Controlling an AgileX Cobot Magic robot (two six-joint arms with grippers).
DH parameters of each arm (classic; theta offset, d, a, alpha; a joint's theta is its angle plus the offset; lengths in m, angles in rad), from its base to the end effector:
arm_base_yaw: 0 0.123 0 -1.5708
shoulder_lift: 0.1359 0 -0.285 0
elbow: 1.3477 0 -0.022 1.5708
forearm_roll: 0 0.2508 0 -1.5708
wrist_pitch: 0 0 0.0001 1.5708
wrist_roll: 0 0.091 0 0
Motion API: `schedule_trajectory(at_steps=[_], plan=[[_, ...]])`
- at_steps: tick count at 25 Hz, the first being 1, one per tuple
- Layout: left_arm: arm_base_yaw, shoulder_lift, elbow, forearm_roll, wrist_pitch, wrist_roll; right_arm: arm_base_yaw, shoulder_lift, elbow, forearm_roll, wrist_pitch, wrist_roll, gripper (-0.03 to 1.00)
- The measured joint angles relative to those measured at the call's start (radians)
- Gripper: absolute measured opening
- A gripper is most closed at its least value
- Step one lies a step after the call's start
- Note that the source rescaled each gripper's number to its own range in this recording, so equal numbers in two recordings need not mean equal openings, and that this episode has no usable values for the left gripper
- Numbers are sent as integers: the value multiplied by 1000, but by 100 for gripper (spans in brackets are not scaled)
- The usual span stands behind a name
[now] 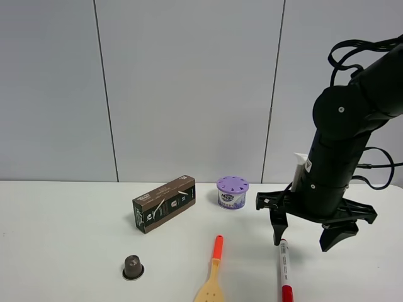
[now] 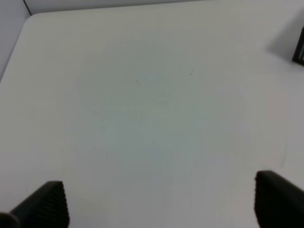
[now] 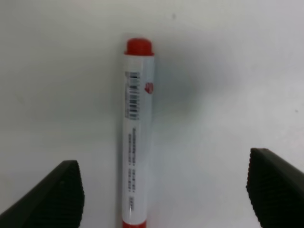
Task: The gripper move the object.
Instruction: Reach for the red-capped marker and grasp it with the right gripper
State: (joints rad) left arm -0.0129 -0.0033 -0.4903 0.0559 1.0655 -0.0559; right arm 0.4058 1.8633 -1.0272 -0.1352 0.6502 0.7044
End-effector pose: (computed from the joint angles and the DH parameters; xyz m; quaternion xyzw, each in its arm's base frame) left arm -0.0044 0.0045 0.2743 -0.0195 0.8556 0.0101 0.5172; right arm 0.3088 0.1246 0.1383 0.0984 0.9904 0.0065 0.0966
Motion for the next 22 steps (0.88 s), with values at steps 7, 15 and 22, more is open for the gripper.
schedule_trajectory(at_steps=[7,15,22], plan=[[0,0,0,0,0,0,0,61,0,16,-36,0,80],[0,0,0,0,0,0,0,91,0,16,-69,0,80],[0,0,0,0,0,0,0,109,0,16,-88,0,80]])
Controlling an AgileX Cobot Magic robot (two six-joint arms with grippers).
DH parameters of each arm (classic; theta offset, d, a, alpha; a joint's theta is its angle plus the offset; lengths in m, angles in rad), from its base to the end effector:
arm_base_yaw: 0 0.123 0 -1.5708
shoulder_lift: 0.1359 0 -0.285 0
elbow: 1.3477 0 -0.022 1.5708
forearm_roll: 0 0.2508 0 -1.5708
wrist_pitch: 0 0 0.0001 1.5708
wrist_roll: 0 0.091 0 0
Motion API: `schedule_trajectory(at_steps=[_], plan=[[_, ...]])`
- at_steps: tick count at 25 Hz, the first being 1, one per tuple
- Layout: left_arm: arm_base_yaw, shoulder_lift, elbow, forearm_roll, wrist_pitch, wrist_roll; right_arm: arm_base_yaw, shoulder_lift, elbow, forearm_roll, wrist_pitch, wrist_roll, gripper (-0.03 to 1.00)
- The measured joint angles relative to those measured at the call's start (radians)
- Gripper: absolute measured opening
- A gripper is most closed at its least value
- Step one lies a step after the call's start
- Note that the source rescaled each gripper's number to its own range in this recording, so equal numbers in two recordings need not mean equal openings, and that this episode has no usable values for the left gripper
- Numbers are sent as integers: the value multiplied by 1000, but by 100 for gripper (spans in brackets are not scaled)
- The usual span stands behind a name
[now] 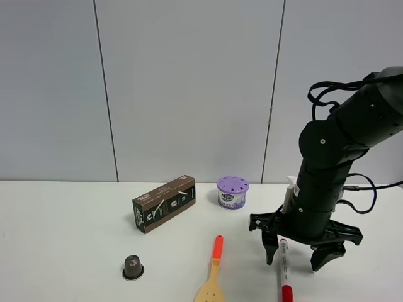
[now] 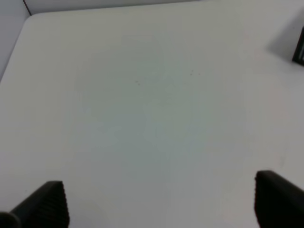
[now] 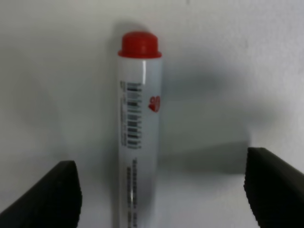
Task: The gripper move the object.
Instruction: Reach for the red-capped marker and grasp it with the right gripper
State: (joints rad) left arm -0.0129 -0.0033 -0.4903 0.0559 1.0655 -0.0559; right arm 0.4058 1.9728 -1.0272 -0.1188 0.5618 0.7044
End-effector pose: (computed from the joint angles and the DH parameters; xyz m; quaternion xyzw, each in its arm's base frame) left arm -0.0044 0.0045 0.2743 -0.0195 0.8556 0.0101 0.5172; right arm 0.3150 0.1291 0.1026 0.1009 0.9914 0.0096 0.0824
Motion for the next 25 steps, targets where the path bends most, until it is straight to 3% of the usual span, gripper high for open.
schedule_trajectory(at_steps=[25], plan=[[0,0,0,1,0,0,-5,22,0,9,-26,10,80]])
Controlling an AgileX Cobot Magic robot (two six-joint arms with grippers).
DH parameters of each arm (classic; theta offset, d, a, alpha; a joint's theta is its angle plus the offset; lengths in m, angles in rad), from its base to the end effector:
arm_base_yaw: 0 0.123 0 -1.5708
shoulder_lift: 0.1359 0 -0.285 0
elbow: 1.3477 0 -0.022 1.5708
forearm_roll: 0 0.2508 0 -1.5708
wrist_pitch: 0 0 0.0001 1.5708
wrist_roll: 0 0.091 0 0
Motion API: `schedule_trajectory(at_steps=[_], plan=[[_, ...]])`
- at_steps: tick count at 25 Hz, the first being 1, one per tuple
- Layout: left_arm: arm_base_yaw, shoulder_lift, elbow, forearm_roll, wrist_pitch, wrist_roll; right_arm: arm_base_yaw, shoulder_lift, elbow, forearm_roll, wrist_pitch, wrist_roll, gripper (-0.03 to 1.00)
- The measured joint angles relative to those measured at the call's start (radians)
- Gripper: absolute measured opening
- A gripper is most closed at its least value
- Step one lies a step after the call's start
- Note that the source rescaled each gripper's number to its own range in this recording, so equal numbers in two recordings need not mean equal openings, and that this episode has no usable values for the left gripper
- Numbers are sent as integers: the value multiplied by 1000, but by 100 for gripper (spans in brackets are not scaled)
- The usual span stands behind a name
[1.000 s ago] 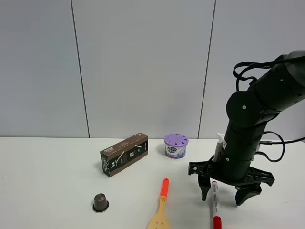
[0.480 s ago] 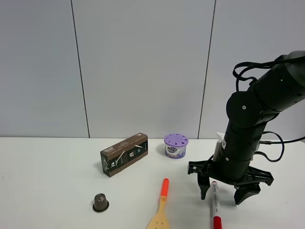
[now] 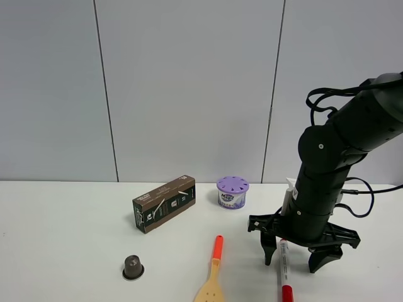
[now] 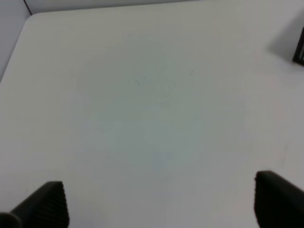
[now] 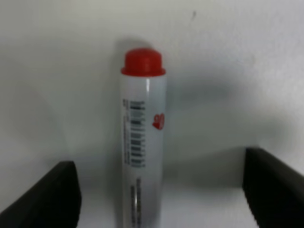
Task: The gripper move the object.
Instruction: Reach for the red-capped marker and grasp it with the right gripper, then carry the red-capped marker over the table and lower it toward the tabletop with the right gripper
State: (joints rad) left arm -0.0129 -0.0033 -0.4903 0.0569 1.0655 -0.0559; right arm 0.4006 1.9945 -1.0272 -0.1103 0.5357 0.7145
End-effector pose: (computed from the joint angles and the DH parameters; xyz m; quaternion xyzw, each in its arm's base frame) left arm -0.0044 0.0046 0.2743 -0.0195 0.8556 0.0106 0.5172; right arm 0.3171 0.1287 0.0955 0.1111 0.9903 0.0140 0.0824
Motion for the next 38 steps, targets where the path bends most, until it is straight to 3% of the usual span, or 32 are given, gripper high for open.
schedule_trajectory(at_steps=[3,10,17,19,22,38], plan=[[0,0,0,0,0,0,0,0,0,-2,0,0,77],[0,0,0,0,0,0,-3,1,0,-7,10,0,47],[0,0,0,0,0,0,-3,1,0,-3,23,0,31],[0,0,0,0,0,0,-3,1,0,0,23,0,22],[0,0,0,-1,0,0,-3,0,0,3,20,0,1],[0,0,0,-1,0,0,-3,-133,0,4,3,-3,0]])
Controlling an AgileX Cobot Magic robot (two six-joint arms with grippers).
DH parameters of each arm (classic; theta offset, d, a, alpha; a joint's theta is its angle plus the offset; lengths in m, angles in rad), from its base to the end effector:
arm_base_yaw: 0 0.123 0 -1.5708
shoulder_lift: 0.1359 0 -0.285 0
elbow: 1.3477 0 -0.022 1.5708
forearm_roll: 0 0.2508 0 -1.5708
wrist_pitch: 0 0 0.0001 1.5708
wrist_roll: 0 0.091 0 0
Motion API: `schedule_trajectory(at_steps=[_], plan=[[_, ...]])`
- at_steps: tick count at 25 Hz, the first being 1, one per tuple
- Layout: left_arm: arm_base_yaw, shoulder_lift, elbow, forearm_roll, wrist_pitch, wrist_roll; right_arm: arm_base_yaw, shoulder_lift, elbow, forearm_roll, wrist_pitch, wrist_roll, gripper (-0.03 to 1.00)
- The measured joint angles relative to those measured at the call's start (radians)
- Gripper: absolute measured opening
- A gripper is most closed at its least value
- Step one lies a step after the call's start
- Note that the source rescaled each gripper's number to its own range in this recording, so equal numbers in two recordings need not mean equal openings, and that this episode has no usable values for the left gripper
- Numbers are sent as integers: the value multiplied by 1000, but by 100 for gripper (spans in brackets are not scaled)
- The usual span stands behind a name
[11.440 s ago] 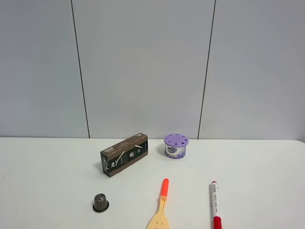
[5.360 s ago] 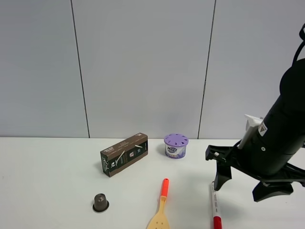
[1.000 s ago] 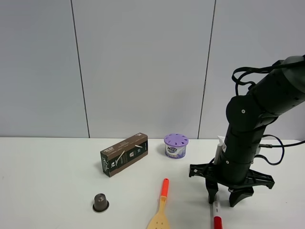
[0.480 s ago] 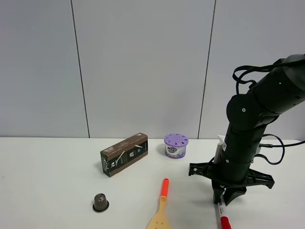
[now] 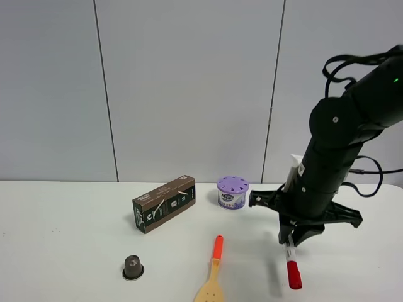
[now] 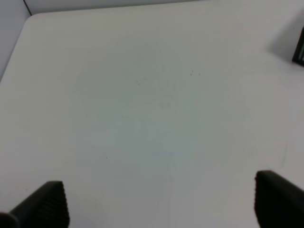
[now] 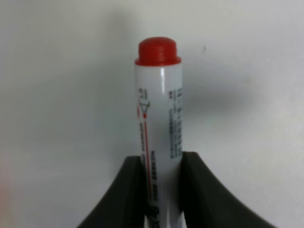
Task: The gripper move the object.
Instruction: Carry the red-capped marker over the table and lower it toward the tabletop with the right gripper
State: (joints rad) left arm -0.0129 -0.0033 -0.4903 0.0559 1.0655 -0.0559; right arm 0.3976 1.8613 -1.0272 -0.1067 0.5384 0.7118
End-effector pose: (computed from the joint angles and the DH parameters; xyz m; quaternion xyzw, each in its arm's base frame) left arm -0.0044 0.0045 0.2743 -0.0195 0.8556 0.0101 0.5172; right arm 0.3178 0.1281 0.1411 0.1137 0.9827 0.0463 0.1384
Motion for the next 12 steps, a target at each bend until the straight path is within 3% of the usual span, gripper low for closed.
schedule_trajectory(at_steps=[12], plan=[[0,0,0,0,0,0,34,-61,-2,28,-6,-53,0]])
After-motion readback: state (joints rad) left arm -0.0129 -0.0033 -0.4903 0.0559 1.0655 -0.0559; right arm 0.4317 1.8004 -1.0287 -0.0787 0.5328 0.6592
